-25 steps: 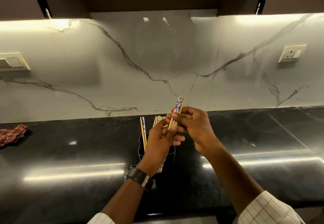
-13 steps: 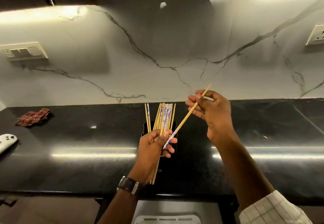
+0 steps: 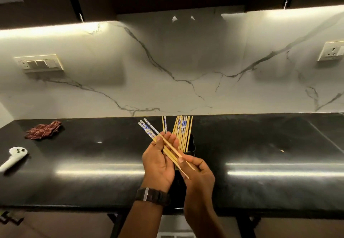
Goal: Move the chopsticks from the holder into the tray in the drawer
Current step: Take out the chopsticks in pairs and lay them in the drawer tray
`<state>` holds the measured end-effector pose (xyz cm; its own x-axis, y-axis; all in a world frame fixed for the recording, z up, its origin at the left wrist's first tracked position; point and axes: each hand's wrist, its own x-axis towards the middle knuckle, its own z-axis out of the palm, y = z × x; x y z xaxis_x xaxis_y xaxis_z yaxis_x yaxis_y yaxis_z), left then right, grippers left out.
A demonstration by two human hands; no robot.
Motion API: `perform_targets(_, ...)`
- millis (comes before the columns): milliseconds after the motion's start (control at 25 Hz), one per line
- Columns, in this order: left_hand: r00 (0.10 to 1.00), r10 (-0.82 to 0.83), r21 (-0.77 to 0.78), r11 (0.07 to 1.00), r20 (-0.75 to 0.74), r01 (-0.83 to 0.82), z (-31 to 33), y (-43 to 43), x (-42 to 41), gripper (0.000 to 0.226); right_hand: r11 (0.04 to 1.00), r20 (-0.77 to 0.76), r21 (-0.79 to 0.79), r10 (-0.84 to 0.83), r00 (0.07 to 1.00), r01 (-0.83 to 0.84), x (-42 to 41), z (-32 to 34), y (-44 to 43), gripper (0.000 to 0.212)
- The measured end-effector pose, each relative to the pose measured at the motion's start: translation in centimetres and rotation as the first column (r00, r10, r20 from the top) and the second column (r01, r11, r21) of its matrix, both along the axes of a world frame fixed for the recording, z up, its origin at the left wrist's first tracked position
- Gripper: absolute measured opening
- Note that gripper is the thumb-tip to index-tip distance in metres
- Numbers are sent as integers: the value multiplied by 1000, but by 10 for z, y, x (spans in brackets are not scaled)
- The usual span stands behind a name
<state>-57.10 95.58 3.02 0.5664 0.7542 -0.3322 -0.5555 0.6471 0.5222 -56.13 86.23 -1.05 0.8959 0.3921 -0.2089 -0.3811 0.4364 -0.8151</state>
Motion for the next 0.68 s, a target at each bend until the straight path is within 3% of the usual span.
perform_targets(160,998,-46,20,999,-48,47,-13,-1,-15,24,998,-201,45,60,978,-52,-24,-10,3,17)
perform_targets(360,988,-51,24,998,-144,55,-45,2,-37,22,994,-411,-40,74,909,-99,-23,-19,-9,17)
perform_targets(520,983,-59,88,993,-173,75,-83,5,-66,21,981,-450,-123,81,889,-152,-28,-48,-29,11)
perform_targets(680,970,52,142,990,-239,-18,-103,12,-73,21,957,-484,-162,136,864,-241,-36,-70,-35,9)
